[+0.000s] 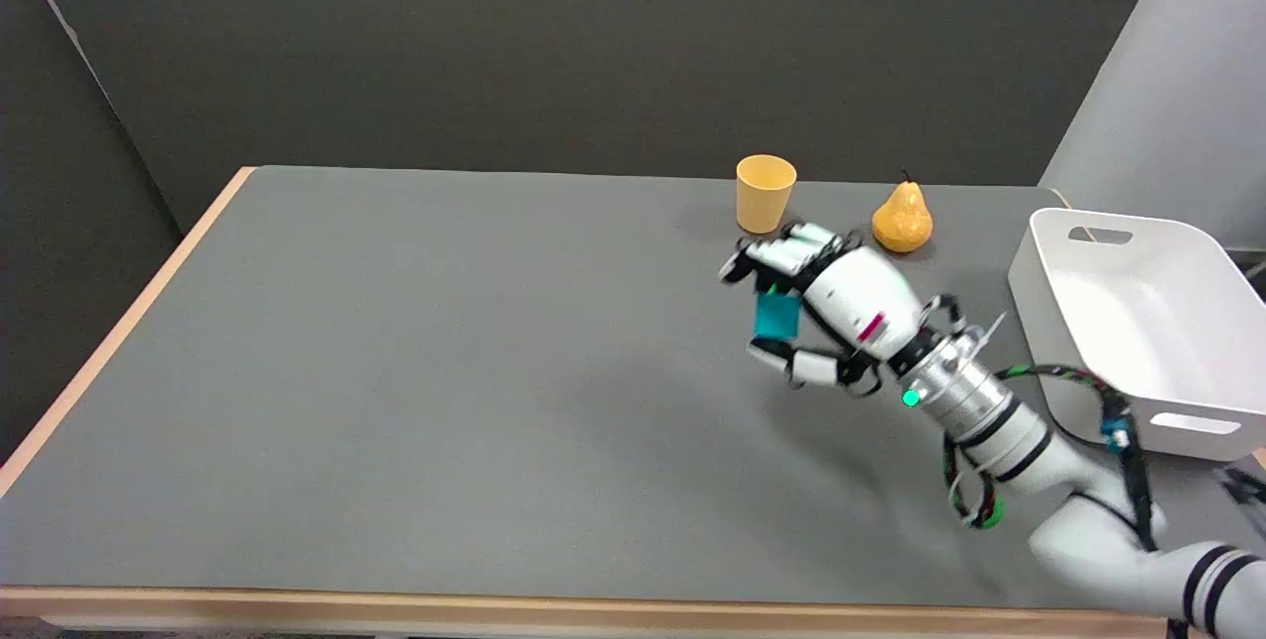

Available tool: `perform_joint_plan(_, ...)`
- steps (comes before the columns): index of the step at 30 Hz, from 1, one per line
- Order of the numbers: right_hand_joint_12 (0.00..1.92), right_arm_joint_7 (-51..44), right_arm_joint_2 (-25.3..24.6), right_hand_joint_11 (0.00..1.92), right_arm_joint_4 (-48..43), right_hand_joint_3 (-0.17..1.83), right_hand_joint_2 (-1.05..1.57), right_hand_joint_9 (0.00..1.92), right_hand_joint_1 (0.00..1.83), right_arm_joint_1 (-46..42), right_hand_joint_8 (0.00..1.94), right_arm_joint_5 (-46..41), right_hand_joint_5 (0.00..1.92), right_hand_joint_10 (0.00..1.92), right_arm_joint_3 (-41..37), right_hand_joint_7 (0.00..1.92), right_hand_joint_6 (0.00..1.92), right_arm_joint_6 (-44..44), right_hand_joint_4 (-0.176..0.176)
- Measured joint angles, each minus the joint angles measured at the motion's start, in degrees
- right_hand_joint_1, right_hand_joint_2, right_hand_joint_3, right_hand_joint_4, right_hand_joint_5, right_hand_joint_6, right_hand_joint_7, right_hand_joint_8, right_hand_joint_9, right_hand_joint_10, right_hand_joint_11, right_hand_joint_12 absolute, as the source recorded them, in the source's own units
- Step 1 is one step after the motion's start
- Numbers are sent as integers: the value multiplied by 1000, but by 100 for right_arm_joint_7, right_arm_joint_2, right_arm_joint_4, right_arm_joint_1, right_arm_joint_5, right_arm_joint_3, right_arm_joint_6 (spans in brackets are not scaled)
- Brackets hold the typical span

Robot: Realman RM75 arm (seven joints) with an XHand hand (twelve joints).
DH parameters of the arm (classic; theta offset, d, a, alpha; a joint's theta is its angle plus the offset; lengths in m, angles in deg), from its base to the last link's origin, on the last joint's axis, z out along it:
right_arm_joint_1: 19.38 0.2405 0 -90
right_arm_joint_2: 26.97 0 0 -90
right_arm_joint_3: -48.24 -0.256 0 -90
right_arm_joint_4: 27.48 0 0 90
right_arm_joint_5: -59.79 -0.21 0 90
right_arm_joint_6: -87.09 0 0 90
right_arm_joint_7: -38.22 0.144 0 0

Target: Place the cube into the white box.

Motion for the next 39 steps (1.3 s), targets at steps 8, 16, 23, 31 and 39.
perform_joint_plan(8,1549,-498,320,395,-390,544,997,642,1469,-242,1747,-234,398,1552,-1030,676,1080,-393,50)
perform_joint_plan(16,1554,-1077,499,402,-658,539,999,642,1470,-539,1744,-577,407,1556,-2231,667,1116,-975,49)
perform_joint_plan(23,1556,-1505,574,408,-812,548,990,649,1472,-831,1733,-817,416,1553,-3329,676,1123,-1765,50)
perform_joint_plan(31,1571,-1828,531,426,-870,578,964,669,1476,-1155,1709,-968,444,1540,-4185,697,1134,-2432,45)
perform_joint_plan(39,1579,-2155,325,430,-858,591,953,676,1477,-1612,1700,-1241,455,1534,-4812,710,1136,-2843,45)
